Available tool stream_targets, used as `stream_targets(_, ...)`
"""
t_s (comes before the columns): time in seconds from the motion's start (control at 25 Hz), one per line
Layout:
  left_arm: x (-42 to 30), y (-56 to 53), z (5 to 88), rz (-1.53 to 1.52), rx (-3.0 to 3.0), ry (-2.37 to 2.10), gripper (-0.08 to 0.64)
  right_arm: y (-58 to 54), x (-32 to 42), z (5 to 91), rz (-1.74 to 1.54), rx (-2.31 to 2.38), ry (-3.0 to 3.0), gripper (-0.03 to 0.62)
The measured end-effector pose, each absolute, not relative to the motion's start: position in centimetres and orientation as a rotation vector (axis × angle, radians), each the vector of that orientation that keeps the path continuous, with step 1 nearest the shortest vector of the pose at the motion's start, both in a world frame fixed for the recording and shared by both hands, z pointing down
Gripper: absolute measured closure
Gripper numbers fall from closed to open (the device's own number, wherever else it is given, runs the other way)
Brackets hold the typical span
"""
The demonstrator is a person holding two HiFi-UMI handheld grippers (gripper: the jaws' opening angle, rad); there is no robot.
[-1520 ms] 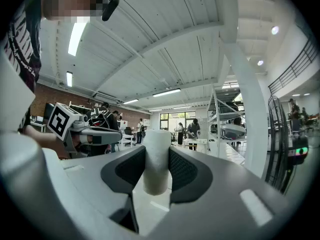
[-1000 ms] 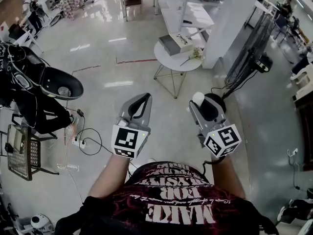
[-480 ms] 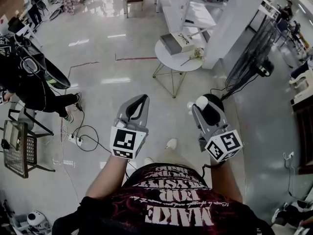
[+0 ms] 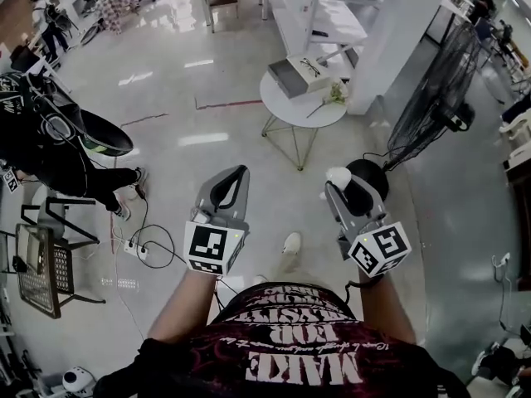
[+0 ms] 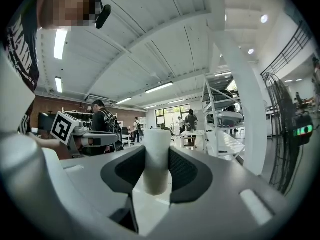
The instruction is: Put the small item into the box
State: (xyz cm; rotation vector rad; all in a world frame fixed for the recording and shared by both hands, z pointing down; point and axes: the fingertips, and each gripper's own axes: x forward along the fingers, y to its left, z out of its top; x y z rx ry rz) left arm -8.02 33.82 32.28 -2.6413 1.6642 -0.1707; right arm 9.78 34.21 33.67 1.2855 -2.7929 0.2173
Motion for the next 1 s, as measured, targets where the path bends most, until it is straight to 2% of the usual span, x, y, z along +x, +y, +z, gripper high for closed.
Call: stream_targets(1.0, -5.2, 13.8, 33.4, -0.27, -2.608, 1.75, 0.558, 14.1, 11.2, 35.1, 0.297, 1.114, -2.839, 0.425)
